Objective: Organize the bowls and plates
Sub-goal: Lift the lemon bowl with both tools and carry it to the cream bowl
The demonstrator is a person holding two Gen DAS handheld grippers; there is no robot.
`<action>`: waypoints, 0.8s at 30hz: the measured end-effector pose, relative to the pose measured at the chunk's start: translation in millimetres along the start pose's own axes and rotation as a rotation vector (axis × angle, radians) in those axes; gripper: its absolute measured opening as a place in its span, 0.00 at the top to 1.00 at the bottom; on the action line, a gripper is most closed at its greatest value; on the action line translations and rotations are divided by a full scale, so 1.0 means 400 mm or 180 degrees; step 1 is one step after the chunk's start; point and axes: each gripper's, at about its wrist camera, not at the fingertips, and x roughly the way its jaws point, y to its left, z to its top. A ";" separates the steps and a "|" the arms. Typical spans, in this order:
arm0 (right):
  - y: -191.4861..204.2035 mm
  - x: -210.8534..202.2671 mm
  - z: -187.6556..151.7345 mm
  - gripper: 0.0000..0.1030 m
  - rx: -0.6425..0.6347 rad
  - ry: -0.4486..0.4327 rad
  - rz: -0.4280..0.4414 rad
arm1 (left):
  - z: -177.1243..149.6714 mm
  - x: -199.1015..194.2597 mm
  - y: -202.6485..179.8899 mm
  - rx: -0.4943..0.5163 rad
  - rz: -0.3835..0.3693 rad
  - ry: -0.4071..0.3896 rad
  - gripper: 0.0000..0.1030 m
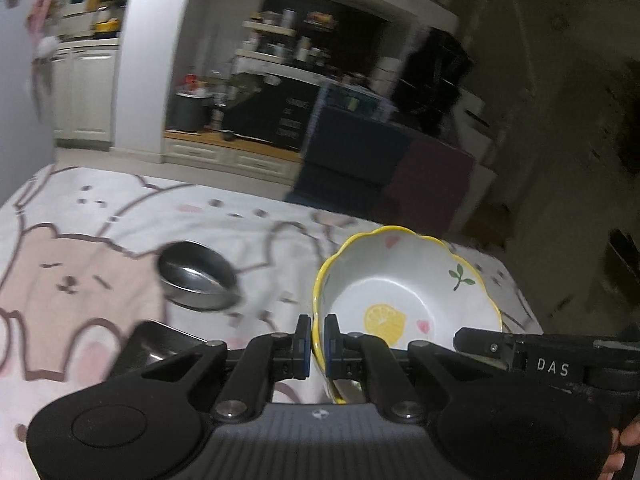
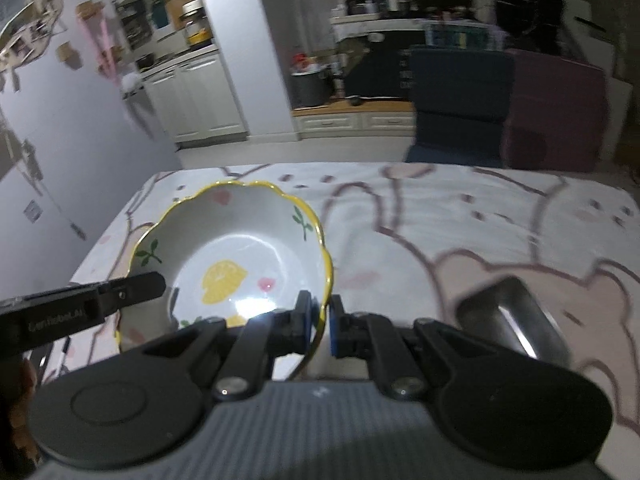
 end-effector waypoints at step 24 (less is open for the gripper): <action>-0.211 -0.066 -0.276 0.90 0.0479 0.0435 -0.0105 | -0.238 0.114 -0.095 0.0226 -0.0269 0.0778 0.94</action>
